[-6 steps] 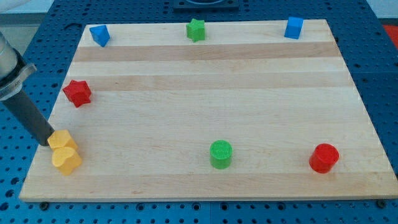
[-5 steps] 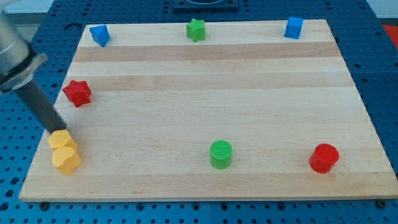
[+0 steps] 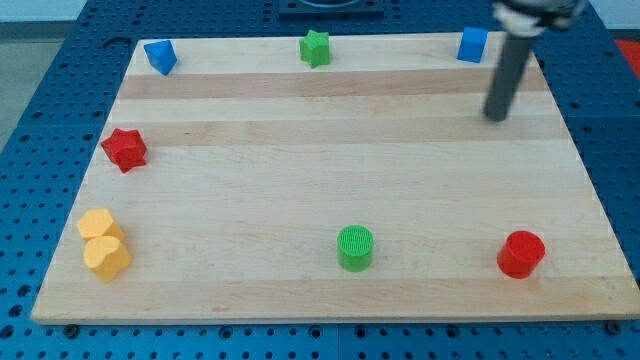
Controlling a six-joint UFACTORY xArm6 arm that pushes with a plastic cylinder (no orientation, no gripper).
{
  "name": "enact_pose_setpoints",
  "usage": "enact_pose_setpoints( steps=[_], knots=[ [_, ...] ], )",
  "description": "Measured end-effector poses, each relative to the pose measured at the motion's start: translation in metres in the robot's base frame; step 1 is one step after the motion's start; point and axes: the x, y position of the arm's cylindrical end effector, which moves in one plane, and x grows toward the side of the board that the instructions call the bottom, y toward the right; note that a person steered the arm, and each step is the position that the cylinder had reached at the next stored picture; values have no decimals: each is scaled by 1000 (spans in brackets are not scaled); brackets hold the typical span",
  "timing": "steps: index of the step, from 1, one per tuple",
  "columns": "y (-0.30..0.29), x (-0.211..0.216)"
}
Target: Move the blue cube to the center
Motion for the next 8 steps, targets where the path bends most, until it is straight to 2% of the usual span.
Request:
enact_pose_setpoints(
  steps=[1, 2, 3, 4, 5, 6, 7, 8],
  knots=[
    [55, -69],
    [50, -145],
    [17, -151],
    [-42, -137],
    [-77, -89],
    [-88, -45],
    [-86, -60],
    [-55, -79]
  ],
)
